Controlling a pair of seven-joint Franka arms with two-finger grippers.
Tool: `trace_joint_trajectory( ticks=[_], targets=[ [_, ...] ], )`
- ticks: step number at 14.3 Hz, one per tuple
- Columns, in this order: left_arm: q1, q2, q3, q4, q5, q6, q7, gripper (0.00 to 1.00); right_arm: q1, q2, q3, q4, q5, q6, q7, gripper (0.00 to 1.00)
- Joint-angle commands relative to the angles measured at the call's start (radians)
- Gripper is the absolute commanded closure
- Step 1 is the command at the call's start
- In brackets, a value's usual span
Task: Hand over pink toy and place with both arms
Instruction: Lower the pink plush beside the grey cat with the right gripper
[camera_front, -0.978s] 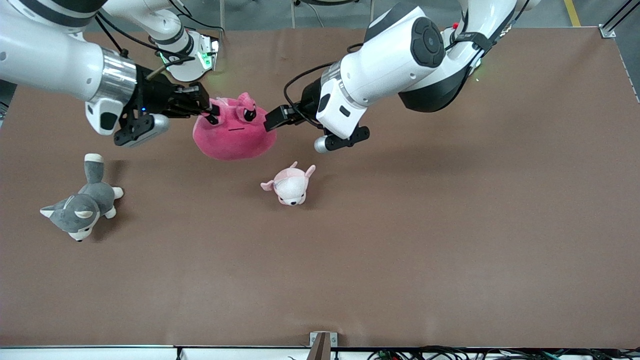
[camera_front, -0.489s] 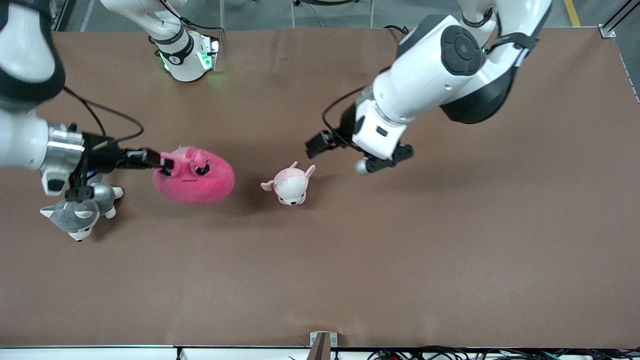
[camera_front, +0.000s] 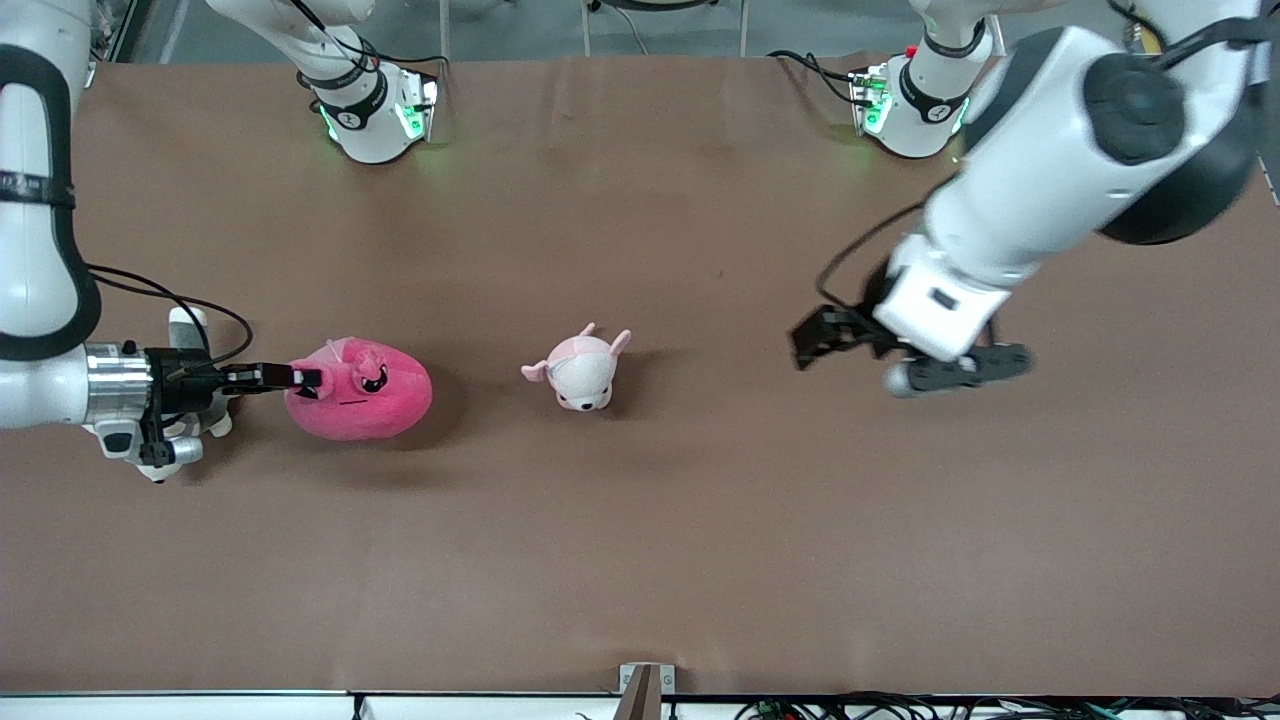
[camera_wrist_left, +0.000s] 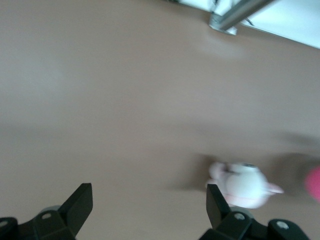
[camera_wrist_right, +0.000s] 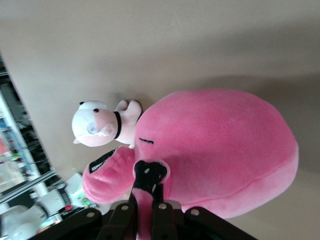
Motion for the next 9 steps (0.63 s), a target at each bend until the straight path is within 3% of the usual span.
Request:
trace_joint_trajectory(
  ticks=[1,5,9],
  targets=[
    [0.053,-0.040,-0.005,-0.006,0.117,-0.028,0.192,0.00,-0.052,0.040,0.018,0.028,0.040,-0.035,-0.038,0.97],
    [0.067,-0.075,-0.002,-0.007,0.222,-0.057,0.252,0.00,-0.075,0.075,0.018,0.028,0.041,-0.035,-0.057,0.97],
    [0.098,-0.075,-0.006,-0.007,0.210,-0.074,0.267,0.00,-0.089,0.095,0.020,0.028,0.043,-0.037,-0.089,0.97]
  ],
)
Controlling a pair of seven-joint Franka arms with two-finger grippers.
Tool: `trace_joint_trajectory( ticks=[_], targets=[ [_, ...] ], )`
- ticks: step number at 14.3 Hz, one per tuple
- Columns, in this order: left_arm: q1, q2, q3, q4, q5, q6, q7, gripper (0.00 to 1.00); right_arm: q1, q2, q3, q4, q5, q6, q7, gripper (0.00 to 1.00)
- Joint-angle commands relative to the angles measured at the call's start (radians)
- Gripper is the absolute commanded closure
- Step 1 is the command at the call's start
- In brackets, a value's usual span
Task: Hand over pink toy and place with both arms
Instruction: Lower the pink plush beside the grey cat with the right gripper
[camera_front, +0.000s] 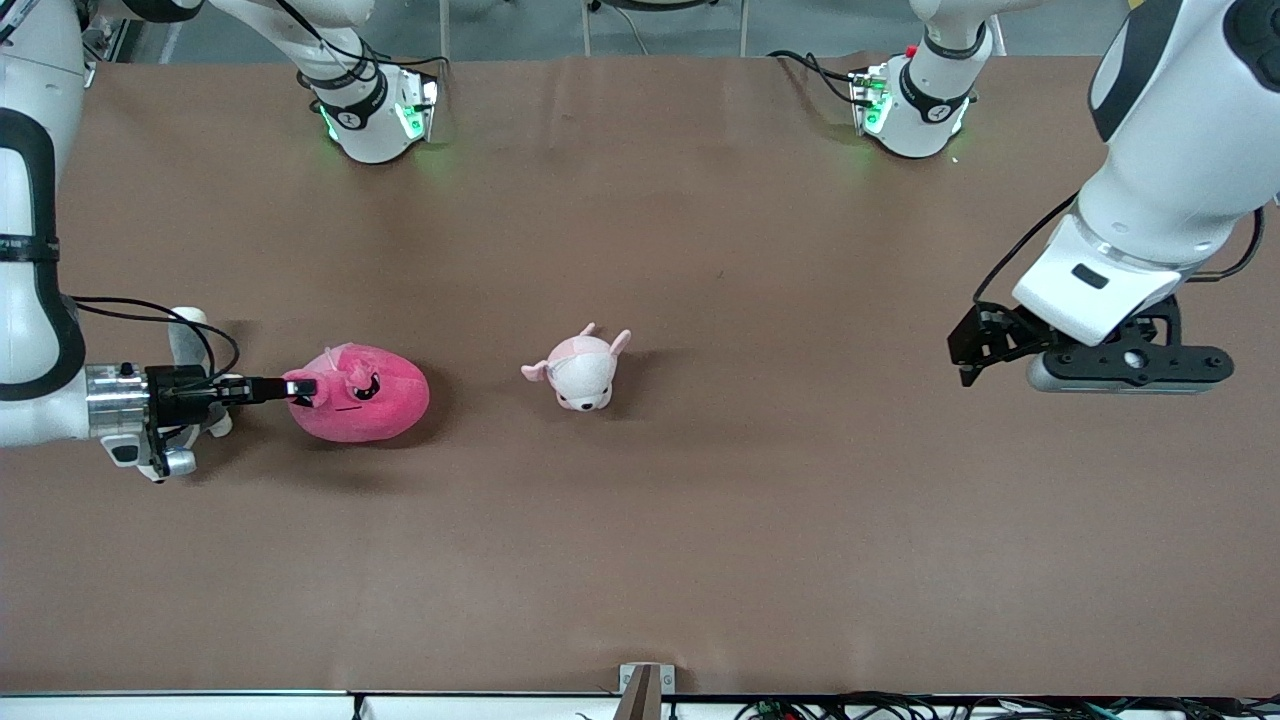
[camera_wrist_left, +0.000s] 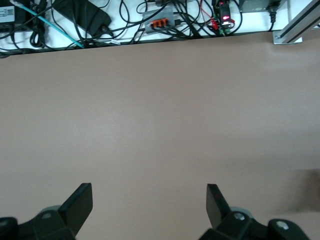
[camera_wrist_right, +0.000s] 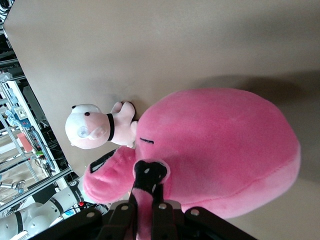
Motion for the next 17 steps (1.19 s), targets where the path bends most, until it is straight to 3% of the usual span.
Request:
trace_joint_trajectory(
  ticks=[1,6,11,12,16,17],
  targets=[
    [0.013,-0.012,-0.007,-0.007,0.010,-0.040,0.023,0.00,-0.023,0.015,0.019,0.022,0.018,-0.027,-0.020,0.97],
    [0.017,-0.018,-0.008,-0.003,0.011,-0.100,0.076,0.00,-0.028,0.038,0.019,0.022,0.018,-0.026,-0.040,0.97],
    [0.063,-0.092,-0.004,-0.009,-0.036,-0.218,0.133,0.00,-0.029,0.056,0.019,0.022,0.018,-0.021,-0.056,0.97],
    [0.047,-0.116,0.033,-0.013,-0.085,-0.224,0.135,0.00,-0.029,0.058,0.019,0.022,0.018,-0.018,-0.056,0.97],
    [-0.230,-0.294,0.437,-0.217,-0.265,-0.221,0.191,0.00,-0.028,0.076,0.018,0.022,0.015,-0.013,-0.056,0.94],
    [-0.277,-0.337,0.496,-0.269,-0.272,-0.221,0.191,0.00,-0.028,0.084,0.018,0.022,0.012,-0.013,-0.056,0.92]
  ],
)
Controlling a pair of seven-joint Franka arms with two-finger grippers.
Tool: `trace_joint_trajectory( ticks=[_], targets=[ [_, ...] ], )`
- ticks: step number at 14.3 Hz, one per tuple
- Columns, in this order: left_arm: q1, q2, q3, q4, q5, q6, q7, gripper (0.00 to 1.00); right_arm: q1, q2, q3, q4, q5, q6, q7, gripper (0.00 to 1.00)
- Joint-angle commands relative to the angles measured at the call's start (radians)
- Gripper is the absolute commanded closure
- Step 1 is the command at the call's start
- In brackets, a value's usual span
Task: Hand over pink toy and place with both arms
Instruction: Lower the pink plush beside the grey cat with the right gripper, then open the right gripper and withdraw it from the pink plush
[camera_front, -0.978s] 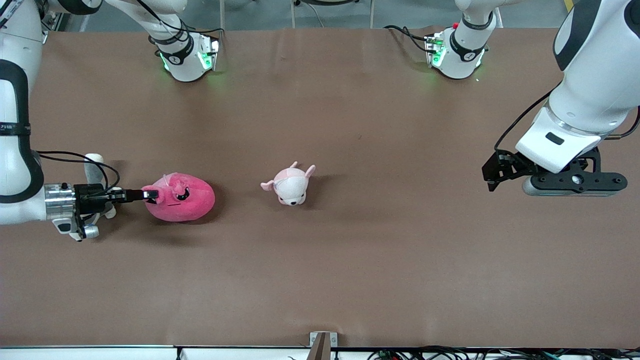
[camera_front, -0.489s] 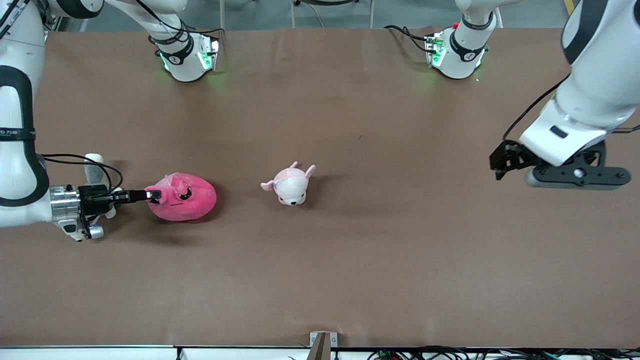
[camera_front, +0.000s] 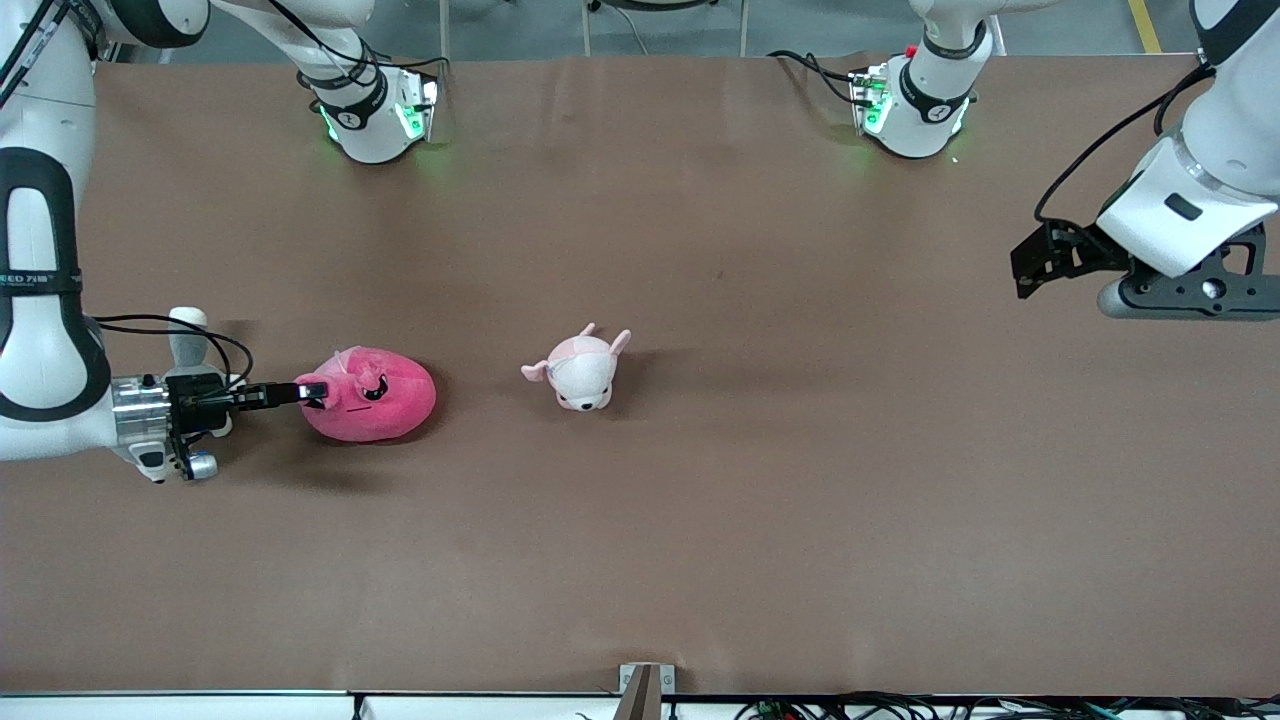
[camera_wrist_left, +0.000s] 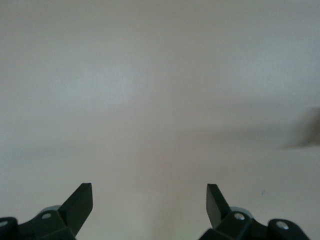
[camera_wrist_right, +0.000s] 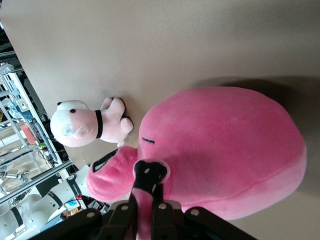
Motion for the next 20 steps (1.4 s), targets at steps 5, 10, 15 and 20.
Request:
trace_joint_trajectory(
  ticks=[5,10,15,20],
  targets=[
    [-0.074,-0.224,0.144,-0.257,-0.035,0.013,0.025,0.00,-0.031,0.011,0.010,0.082,-0.039,-0.016,0.049,0.00],
    [-0.071,-0.205,0.141,-0.260,-0.037,0.022,0.025,0.00,-0.025,-0.084,0.007,0.168,-0.201,-0.020,0.154,0.00],
    [-0.075,-0.191,0.137,-0.256,-0.038,0.049,0.008,0.00,0.043,-0.222,0.010,0.190,-0.423,-0.033,0.175,0.00],
    [-0.080,-0.194,0.108,-0.253,-0.035,0.051,0.012,0.00,0.095,-0.235,0.012,0.337,-0.671,-0.031,0.219,0.00]
  ],
)
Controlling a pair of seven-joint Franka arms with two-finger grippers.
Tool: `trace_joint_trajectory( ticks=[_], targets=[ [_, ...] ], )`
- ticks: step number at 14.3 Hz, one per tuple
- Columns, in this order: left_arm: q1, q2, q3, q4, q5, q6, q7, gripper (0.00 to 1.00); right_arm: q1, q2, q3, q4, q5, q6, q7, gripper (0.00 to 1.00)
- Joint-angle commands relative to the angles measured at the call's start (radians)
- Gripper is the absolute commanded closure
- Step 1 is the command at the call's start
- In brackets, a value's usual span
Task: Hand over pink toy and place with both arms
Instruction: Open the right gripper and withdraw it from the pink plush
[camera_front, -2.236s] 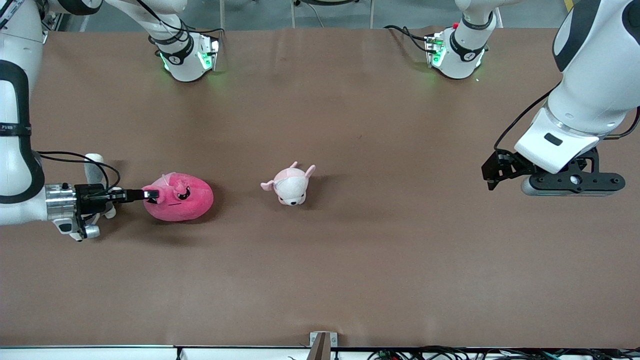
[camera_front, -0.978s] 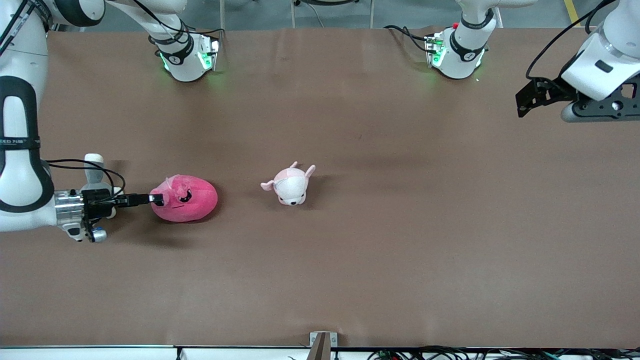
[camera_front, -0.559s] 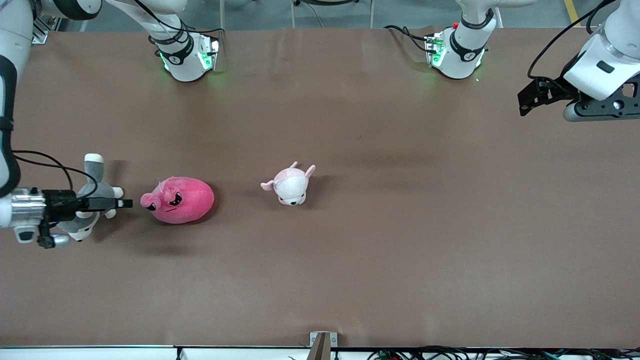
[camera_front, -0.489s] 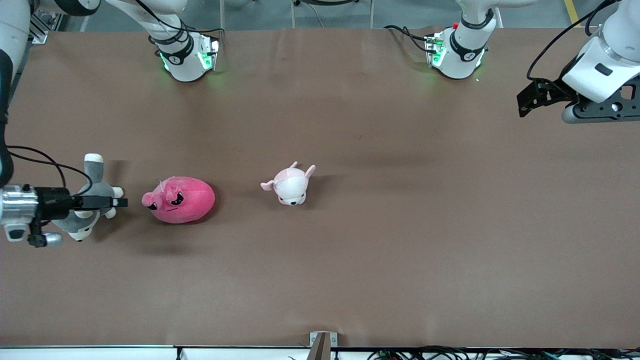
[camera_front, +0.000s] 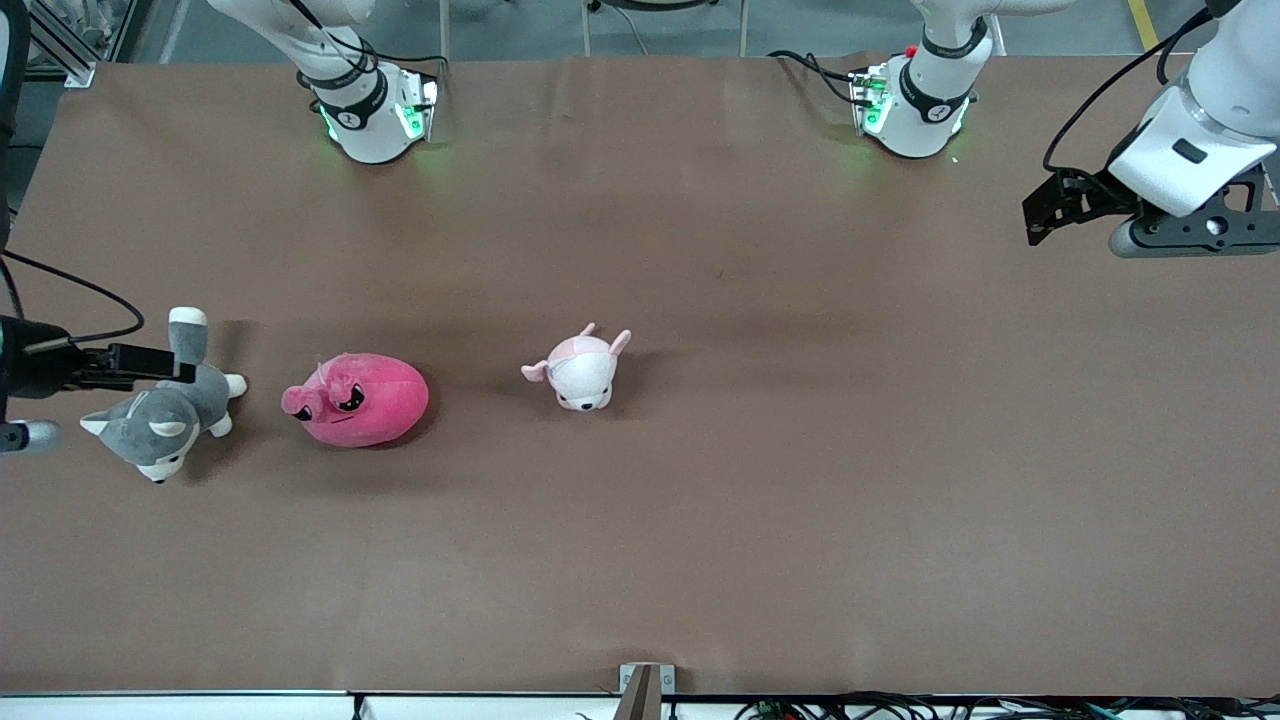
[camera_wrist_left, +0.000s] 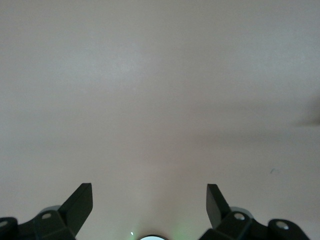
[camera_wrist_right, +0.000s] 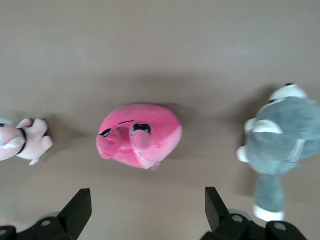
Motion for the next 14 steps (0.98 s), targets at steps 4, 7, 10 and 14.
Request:
trace_joint_trajectory(
  ticks=[4,7,10,14],
  targets=[
    [0.000,-0.008,-0.025,0.009,-0.011,0.005,-0.005,0.00,0.035,-0.035,0.002,0.088,-0.191,0.008,0.038,0.00],
    [0.000,0.007,-0.031,0.023,-0.014,0.010,-0.008,0.00,0.023,-0.059,0.000,0.112,-0.193,-0.001,0.046,0.00],
    [-0.005,0.018,-0.031,0.026,-0.014,0.010,-0.010,0.00,0.021,-0.121,0.000,0.095,-0.179,-0.004,0.058,0.00],
    [0.003,0.035,-0.045,0.040,-0.013,0.025,-0.016,0.00,0.024,-0.118,0.000,0.094,-0.181,0.007,0.098,0.00]
  ],
)
